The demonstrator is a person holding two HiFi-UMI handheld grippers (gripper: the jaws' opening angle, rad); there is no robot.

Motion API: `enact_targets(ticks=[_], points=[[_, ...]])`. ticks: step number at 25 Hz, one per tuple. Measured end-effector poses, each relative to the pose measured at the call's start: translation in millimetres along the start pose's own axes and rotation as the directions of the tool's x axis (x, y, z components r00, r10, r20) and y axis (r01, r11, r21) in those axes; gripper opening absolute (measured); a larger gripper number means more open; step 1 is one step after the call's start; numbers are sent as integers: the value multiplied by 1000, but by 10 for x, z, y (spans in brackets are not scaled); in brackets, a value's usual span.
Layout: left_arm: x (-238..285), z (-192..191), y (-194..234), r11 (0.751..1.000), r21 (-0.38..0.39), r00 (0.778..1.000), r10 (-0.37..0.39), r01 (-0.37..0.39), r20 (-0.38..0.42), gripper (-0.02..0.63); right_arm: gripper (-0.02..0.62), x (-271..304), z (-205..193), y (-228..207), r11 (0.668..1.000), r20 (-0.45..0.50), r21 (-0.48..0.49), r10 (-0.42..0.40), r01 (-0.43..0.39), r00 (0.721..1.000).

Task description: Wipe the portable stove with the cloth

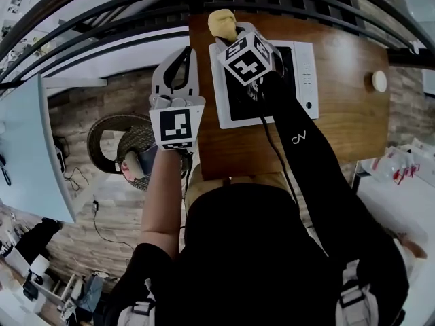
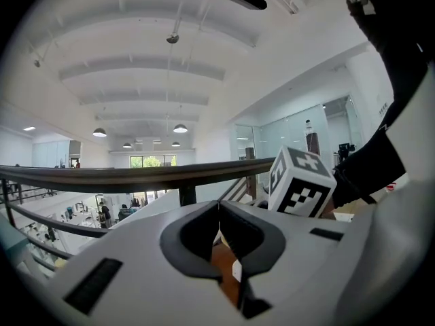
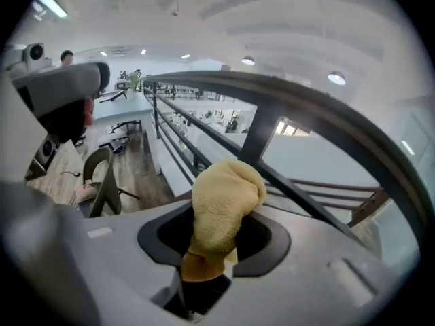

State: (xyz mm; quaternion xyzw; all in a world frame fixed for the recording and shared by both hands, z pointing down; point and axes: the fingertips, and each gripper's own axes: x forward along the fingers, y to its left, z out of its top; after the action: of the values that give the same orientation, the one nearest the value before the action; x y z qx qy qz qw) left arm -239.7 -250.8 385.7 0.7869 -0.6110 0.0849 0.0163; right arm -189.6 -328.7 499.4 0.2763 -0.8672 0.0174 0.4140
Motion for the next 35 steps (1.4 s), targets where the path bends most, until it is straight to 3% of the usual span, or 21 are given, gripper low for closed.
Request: enact_targets(ticks=[4, 14, 17, 20, 24, 28, 30, 33, 35], points=[[110, 79, -236, 1000, 8, 1000, -12, 12, 2, 9, 141, -21, -383, -123, 1000, -53, 7, 28, -28, 998], [605, 408, -1242, 996, 24, 996, -82, 82, 30, 9, 141, -607, -1354, -1217, 993, -109, 78, -83, 92, 991], [739, 442, -1487, 993, 32, 993, -116, 115, 32, 9, 141, -746, -1499, -1455, 982, -92, 132, -124, 135, 988], [860, 459, -1693, 989, 36, 989, -145, 144, 36, 9, 141, -825, -1735, -1653, 972, -136, 129, -179, 196, 974], [1011, 474, -1971, 982, 41, 982, -186, 184, 42, 9, 141, -971, -1890, -1771, 967, -95, 164, -179, 193, 979], [1091, 525, -2067, 975, 41, 974, -219, 217, 58, 9, 141, -1092, -2075, -2063, 942, -119, 181, -265, 283, 957], [1143, 556, -2143, 972, 34, 970, -235, 233, 62, 9, 141, -1087, -2290, -2091, 941, -169, 220, -225, 259, 960], [1234, 577, -2289, 967, 22, 965, -255, 254, 65, 9, 141, -963, -2561, -1784, 944, -201, 308, -55, 116, 978], [1270, 573, -2383, 965, 15, 962, -263, 263, 68, 9, 141, -864, -2589, -1569, 948, -168, 316, 24, 31, 985]])
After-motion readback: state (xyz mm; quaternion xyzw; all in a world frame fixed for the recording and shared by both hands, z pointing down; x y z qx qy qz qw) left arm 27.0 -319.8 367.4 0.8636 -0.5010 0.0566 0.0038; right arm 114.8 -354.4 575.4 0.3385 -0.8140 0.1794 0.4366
